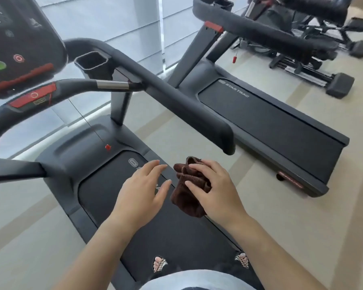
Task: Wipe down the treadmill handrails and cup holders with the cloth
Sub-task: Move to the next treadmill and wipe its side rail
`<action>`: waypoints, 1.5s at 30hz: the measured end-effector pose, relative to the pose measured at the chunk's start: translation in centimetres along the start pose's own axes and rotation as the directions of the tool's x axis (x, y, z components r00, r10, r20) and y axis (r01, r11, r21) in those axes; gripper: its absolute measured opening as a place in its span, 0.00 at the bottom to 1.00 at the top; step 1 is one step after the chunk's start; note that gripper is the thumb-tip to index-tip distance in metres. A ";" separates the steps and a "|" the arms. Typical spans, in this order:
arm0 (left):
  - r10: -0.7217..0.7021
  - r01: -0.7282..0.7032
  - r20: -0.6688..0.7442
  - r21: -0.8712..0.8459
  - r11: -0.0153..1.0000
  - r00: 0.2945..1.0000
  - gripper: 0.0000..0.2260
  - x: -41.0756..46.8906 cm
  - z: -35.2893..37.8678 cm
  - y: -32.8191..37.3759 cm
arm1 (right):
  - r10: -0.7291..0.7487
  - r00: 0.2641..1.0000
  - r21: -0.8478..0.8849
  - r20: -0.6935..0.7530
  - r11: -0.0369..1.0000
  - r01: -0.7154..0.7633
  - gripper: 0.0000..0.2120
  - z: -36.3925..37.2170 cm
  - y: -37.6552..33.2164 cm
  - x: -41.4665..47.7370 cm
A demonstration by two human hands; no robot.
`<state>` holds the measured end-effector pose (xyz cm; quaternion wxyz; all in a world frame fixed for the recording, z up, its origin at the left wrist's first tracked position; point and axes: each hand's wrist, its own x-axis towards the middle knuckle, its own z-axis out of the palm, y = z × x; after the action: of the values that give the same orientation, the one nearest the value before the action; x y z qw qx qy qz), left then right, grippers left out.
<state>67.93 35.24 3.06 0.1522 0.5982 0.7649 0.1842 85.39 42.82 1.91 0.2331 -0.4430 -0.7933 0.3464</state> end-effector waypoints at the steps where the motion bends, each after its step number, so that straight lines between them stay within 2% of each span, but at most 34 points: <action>1: 0.010 -0.010 0.004 -0.001 1.000 1.000 0.19 0.3 0.3 1.0 | 0.006 1.000 0.000 -0.008 1.000 -0.006 0.17 -0.8 0.6 -0.3; 11: 0.060 -0.059 0.040 -0.043 0.997 0.997 0.20 2.8 6.7 14.5 | 0.048 0.994 0.011 -0.100 0.999 -0.047 0.16 -12.3 9.5 -2.9; 23: 0.147 -0.148 0.088 0.003 0.989 0.985 0.21 8.5 14.8 29.7 | 0.130 0.973 0.023 -0.191 0.991 -0.128 0.16 -25.9 21.5 -4.4; 29: 0.144 -0.149 0.119 0.030 0.988 0.982 0.20 11.3 16.7 33.0 | 0.157 0.964 0.052 -0.213 0.987 -0.150 0.16 -29.1 25.4 -3.8; 37: 0.226 -0.232 0.136 0.025 0.972 0.964 0.20 18.2 20.5 37.8 | 0.181 0.952 0.022 -0.247 0.983 -0.181 0.16 -33.0 30.2 -0.9; 45: 0.241 -0.243 0.097 0.005 0.970 0.966 0.18 30.1 27.6 39.7 | 0.158 0.943 0.041 -0.291 0.987 -0.153 0.15 -34.8 40.6 7.5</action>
<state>107.40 75.78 -3.37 0.1602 0.6965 0.6794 0.1661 127.23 76.18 -5.67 0.3242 -0.5486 -0.7093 0.3012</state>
